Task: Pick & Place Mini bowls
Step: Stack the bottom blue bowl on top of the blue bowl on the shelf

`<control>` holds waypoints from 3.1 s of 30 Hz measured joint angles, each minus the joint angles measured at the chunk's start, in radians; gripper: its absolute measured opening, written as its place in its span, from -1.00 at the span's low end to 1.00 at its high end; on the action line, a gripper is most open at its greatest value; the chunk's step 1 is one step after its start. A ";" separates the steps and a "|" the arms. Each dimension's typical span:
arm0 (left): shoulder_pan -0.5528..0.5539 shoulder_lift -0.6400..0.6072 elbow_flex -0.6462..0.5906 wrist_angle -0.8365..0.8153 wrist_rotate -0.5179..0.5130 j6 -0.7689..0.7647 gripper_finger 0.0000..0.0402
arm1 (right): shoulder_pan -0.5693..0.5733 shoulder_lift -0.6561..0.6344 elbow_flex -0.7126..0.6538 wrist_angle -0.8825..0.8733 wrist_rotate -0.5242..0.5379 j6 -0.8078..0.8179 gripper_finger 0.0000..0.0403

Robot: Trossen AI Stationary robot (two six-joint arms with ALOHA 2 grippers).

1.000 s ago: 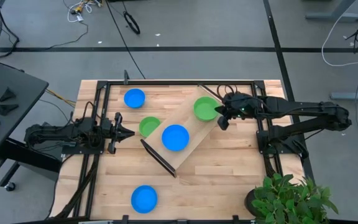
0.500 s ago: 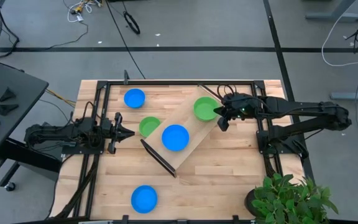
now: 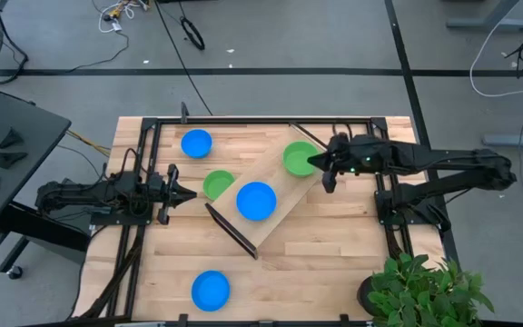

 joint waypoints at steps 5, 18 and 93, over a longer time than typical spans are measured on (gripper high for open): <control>0.000 0.000 0.000 0.000 0.000 0.000 -0.84 | 0.000 -0.033 0.050 -0.074 0.000 -0.003 -0.88; 0.000 0.000 0.000 0.000 0.000 0.000 -0.84 | -0.029 -0.057 0.196 -0.206 0.002 -0.108 -0.88; 0.000 0.000 0.000 0.000 0.000 0.000 -0.84 | 0.032 0.030 1.238 -1.150 -0.212 -0.284 -0.89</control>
